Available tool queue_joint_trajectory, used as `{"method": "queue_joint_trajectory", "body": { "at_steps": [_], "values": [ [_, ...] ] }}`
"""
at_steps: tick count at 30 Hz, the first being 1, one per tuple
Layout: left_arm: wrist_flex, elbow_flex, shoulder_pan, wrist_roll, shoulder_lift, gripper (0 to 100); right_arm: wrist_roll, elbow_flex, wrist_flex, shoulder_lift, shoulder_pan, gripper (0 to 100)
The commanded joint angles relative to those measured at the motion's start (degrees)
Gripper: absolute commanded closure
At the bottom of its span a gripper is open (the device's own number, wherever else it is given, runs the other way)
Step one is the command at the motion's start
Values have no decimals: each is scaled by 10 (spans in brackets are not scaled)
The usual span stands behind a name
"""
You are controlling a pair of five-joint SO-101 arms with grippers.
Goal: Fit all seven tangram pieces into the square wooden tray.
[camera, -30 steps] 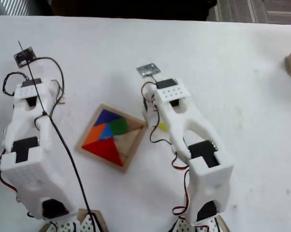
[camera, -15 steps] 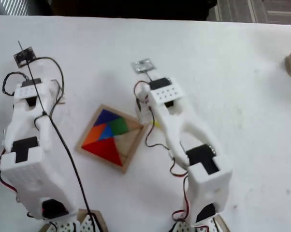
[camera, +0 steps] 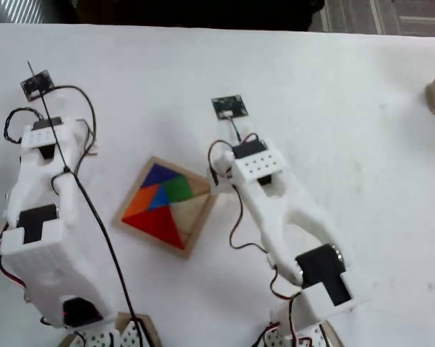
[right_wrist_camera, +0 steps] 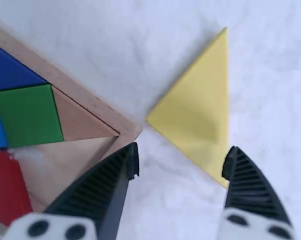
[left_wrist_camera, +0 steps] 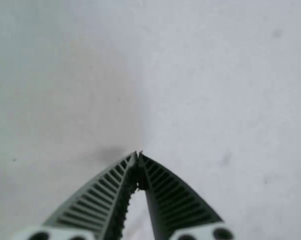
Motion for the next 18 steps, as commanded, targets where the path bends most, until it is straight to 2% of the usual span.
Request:
{"method": "queue_joint_trajectory", "body": {
  "at_steps": [1,9,14,18],
  "values": [
    [4,-32,11,-4,-4,978,-4,16,-72,-17,15,731],
    [4,-32,20,-4,-4,978,-4,-47,-44,51,15,721],
    [4,-32,21,-4,-5,978,-4,-81,-17,89,14,617],
    [4,-32,21,-4,-5,978,-4,-107,-8,114,15,635]
  ]
}}
